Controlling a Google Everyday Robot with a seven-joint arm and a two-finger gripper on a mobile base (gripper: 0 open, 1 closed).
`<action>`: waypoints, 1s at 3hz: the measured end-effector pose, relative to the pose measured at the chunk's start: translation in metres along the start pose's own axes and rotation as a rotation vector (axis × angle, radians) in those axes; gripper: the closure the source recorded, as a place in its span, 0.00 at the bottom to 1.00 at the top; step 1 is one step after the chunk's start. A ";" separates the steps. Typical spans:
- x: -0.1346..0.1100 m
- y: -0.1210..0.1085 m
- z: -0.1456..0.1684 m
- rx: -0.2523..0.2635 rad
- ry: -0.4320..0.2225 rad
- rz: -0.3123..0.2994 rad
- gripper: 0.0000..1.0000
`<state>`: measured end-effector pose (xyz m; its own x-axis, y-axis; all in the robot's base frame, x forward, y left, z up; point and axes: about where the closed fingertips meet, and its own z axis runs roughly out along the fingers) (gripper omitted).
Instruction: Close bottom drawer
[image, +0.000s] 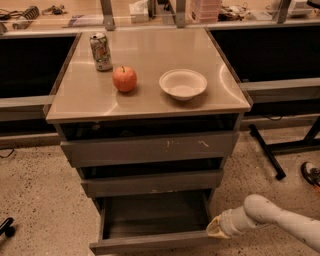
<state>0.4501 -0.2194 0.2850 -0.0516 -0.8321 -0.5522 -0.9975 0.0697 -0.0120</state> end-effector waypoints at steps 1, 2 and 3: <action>0.008 0.000 0.014 -0.009 -0.005 -0.038 0.64; 0.015 0.001 0.030 -0.023 -0.016 -0.061 0.63; 0.023 -0.001 0.047 -0.025 -0.043 -0.075 0.60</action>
Offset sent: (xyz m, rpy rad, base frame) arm 0.0027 0.0024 -0.0509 0.0219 -0.0244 0.0914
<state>0.4527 -0.2123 0.2331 0.0244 -0.8101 -0.5858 -0.9994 -0.0057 -0.0338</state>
